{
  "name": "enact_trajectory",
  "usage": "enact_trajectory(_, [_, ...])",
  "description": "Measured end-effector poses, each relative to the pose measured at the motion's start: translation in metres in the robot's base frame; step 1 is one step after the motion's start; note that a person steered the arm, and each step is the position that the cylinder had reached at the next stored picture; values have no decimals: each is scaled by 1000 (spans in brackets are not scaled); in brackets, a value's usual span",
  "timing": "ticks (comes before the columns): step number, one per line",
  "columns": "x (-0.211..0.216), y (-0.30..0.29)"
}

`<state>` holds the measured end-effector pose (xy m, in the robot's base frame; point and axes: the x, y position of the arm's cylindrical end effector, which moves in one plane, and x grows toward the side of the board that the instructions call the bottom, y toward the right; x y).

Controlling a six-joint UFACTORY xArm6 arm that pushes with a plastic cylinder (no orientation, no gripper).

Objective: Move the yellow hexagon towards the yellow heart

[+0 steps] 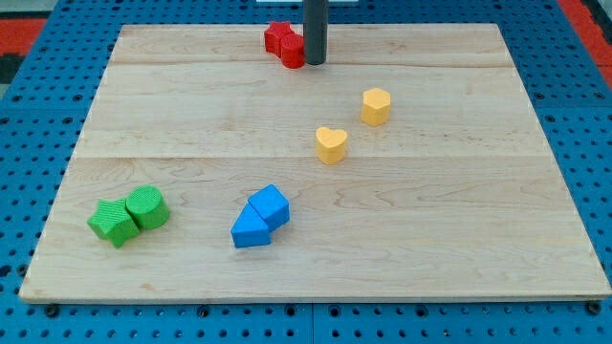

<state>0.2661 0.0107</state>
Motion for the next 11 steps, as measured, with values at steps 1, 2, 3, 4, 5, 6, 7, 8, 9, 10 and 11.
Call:
enact_trajectory(1, [0, 2])
enact_trajectory(2, [0, 11])
enact_trajectory(3, [0, 11])
enact_trajectory(4, [0, 16])
enact_trajectory(5, [0, 21])
enact_trajectory(6, [19, 42])
enact_trajectory(7, [42, 100])
enact_trajectory(8, [72, 123])
enact_trajectory(9, [82, 126])
enact_trajectory(10, [88, 25])
enact_trajectory(11, [95, 12])
